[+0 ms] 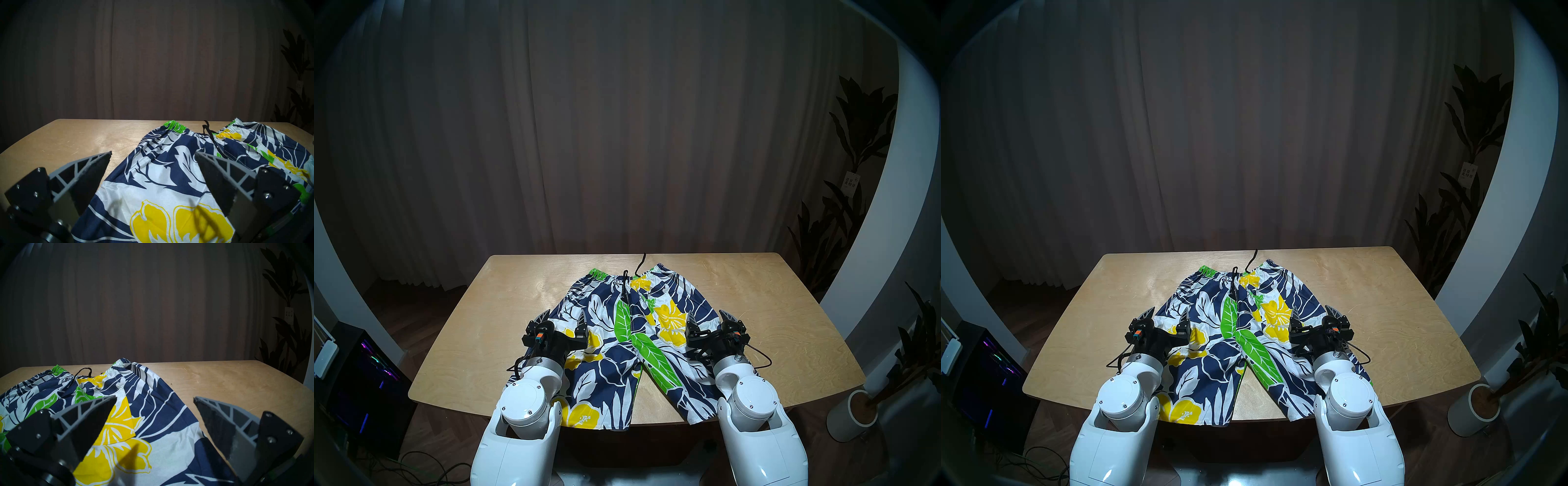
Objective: Fold the pants in half lengthwise, then in half again, and set them down flat
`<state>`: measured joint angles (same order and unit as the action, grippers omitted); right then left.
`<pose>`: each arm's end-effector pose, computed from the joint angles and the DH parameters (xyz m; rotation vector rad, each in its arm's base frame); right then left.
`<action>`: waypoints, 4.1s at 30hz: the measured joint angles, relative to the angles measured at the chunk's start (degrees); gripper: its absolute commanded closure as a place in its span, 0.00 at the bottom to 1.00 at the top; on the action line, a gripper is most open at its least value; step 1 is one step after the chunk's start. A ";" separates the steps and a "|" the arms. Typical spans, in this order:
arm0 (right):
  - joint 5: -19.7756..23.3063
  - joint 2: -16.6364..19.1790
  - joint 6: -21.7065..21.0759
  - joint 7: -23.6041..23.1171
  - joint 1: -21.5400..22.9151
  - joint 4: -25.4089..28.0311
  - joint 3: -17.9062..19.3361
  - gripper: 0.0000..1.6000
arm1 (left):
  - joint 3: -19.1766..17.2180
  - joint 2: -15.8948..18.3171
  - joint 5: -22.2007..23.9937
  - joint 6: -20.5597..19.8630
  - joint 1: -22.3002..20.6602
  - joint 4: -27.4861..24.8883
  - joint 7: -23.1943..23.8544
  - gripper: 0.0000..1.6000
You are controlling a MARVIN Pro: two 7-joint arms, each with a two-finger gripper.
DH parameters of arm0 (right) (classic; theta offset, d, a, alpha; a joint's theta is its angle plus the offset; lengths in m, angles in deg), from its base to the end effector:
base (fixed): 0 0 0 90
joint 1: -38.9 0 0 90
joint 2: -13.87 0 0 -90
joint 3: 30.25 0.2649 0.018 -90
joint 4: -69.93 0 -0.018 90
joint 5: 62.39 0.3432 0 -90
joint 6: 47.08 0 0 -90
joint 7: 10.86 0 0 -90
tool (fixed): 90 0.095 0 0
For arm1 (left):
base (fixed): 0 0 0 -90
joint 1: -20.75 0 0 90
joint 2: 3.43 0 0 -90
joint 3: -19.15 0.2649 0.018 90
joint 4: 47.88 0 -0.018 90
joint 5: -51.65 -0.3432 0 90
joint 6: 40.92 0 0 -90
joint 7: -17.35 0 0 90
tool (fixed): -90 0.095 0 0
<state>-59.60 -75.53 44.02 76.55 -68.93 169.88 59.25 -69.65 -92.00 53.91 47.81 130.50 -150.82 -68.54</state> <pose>0.3677 0.0060 -0.3336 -2.2977 -0.0099 -2.0420 0.3596 -0.0116 -0.3273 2.3063 -0.0761 2.0018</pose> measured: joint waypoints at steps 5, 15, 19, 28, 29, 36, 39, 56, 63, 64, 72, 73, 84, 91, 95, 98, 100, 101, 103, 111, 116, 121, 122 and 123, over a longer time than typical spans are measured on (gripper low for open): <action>1.76 1.03 -0.95 -2.40 0.26 1.37 1.00 0.00 | -2.16 2.40 2.22 -3.47 1.70 -3.96 4.43 0.00; 6.19 3.49 -8.03 -7.48 1.73 3.85 4.04 0.00 | -7.80 7.34 8.88 -11.55 4.67 -9.88 14.03 0.00; 7.10 5.01 -10.17 -10.12 2.28 3.90 4.93 0.00 | -9.23 8.65 10.48 -13.47 5.27 -10.28 16.69 0.00; 9.74 10.80 -16.74 -19.00 4.91 3.55 8.05 0.00 | -13.87 12.73 14.00 -19.13 5.23 -10.28 23.65 0.00; 9.88 11.28 -17.20 -19.72 5.12 3.47 8.24 0.00 | -14.15 13.03 14.19 -19.53 5.14 -10.24 24.10 0.00; 11.14 16.15 -21.11 -27.09 7.05 1.71 9.51 0.00 | -16.05 16.03 16.28 -24.07 3.74 -8.89 28.90 0.00; 11.27 17.95 -21.65 -29.84 7.67 0.61 9.58 0.00 | -16.34 17.22 17.02 -25.90 3.05 -7.72 30.76 0.00; 14.80 25.84 -16.95 -45.03 12.87 -9.44 13.29 0.00 | -15.54 25.84 20.60 -39.16 -5.33 3.23 40.91 0.00; 16.53 25.99 -13.83 -47.23 13.12 -12.72 15.35 0.00 | -13.15 29.40 21.44 -43.43 -9.19 6.73 42.46 0.00; 16.77 25.88 -13.47 -47.43 13.11 -13.03 15.58 0.00 | -12.65 29.92 21.51 -43.85 -9.78 7.08 42.61 0.00; 18.59 24.27 -11.36 -48.71 12.87 -14.17 16.92 0.00 | -8.48 32.31 22.02 -45.81 -14.29 8.83 42.68 0.00; 18.77 24.09 -11.17 -48.84 12.80 -14.21 17.08 0.00 | -7.97 32.48 22.01 -45.93 -14.85 9.24 42.49 0.00; 20.31 22.43 -9.77 -49.89 11.18 -14.67 18.57 0.00 | -4.19 33.32 19.67 -46.19 -20.02 14.43 37.10 0.00; 20.60 21.52 -8.63 -50.14 10.19 -15.24 19.37 0.00 | -1.01 33.44 19.03 -46.34 -23.85 18.13 36.99 0.00; 20.62 20.99 -7.83 -50.15 9.76 -15.89 19.83 0.00 | 1.73 33.37 18.84 -46.79 -26.50 20.26 38.25 0.00; 20.64 20.68 -7.38 -50.15 9.68 -16.26 20.07 0.00 | 3.13 33.18 18.38 -46.88 -28.11 21.43 38.83 0.00; 20.64 20.41 -6.98 -50.15 9.68 -16.54 20.28 0.00 | 4.45 32.86 17.90 -46.90 -29.69 22.55 39.42 0.00; 20.64 20.35 -6.86 -50.15 9.68 -16.61 20.34 0.00 | 4.85 32.76 17.78 -46.92 -30.16 22.92 39.61 0.00; 20.65 20.10 -6.53 -50.15 9.70 -16.82 20.56 0.00 | 6.04 32.40 17.41 -46.99 -31.65 24.02 40.31 0.00; 20.81 19.00 -5.49 -49.65 9.68 -17.12 21.60 0.00 | 10.35 31.79 15.88 -47.72 -37.15 28.68 43.71 0.00; 20.88 18.35 -4.93 -48.85 9.63 -17.34 22.28 0.00 | 12.24 31.39 15.60 -48.53 -40.31 31.69 45.77 0.00; 20.91 17.96 -4.54 -48.52 9.63 -17.74 22.66 0.00 | 11.81 30.85 15.68 -49.78 -40.38 31.32 45.33 0.00; 20.91 17.91 -4.50 -48.51 9.64 -17.83 22.70 0.00 | 11.61 30.78 15.79 -50.10 -40.14 30.96 45.17 0.00; 20.91 17.86 -4.44 -48.51 9.65 -17.95 22.74 0.00 | 11.36 30.72 15.95 -50.55 -39.77 30.46 44.96 0.00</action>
<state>-38.68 -57.67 39.58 28.05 -59.28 151.92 81.99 -58.29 -61.29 69.86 -2.74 90.73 -120.36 -23.58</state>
